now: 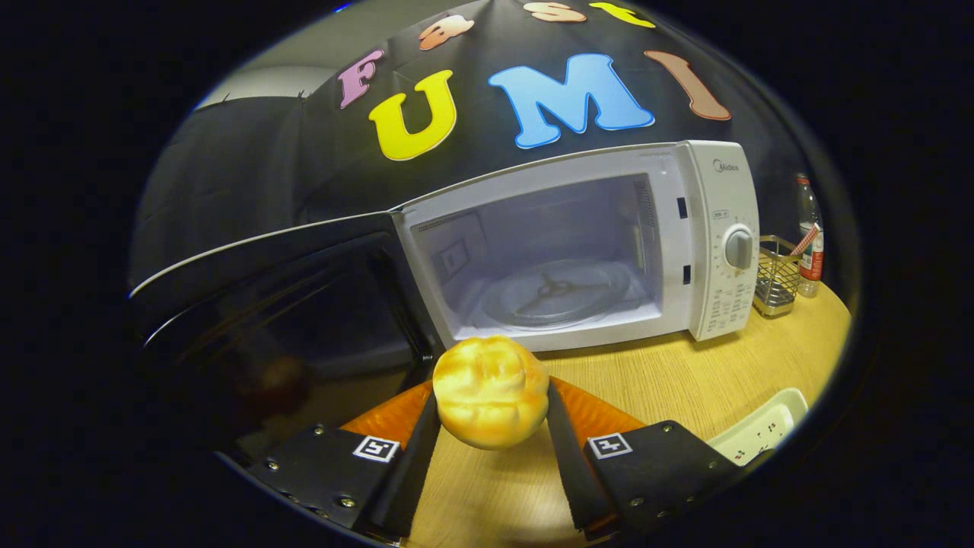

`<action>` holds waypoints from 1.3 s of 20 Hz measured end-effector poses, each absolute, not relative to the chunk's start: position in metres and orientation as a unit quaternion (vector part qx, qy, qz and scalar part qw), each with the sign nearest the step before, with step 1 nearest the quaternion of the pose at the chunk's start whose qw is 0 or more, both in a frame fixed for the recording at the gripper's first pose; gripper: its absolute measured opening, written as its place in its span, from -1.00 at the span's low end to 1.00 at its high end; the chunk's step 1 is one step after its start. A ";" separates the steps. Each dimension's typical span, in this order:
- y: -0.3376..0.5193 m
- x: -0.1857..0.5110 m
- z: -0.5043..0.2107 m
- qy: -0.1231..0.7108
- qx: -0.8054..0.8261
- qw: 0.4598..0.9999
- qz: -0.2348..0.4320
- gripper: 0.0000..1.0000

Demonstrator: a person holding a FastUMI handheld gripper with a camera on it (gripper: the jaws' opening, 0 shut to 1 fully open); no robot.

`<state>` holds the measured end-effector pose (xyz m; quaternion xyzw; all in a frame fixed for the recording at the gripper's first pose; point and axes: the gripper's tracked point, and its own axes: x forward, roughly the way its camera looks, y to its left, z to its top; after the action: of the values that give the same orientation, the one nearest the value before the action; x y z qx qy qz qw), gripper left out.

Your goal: Open the microwave, put the food inside, and close the microwave door.

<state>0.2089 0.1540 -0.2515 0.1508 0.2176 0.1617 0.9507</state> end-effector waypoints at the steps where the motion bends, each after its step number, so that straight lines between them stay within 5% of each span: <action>1: 0.159 0.217 -0.255 0.219 0.152 0.950 0.165 0.51; 26: 0.179 0.416 -0.287 0.200 0.220 0.954 0.045 0.53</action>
<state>0.4159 0.1788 -0.2873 0.2202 0.1998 0.0446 0.9537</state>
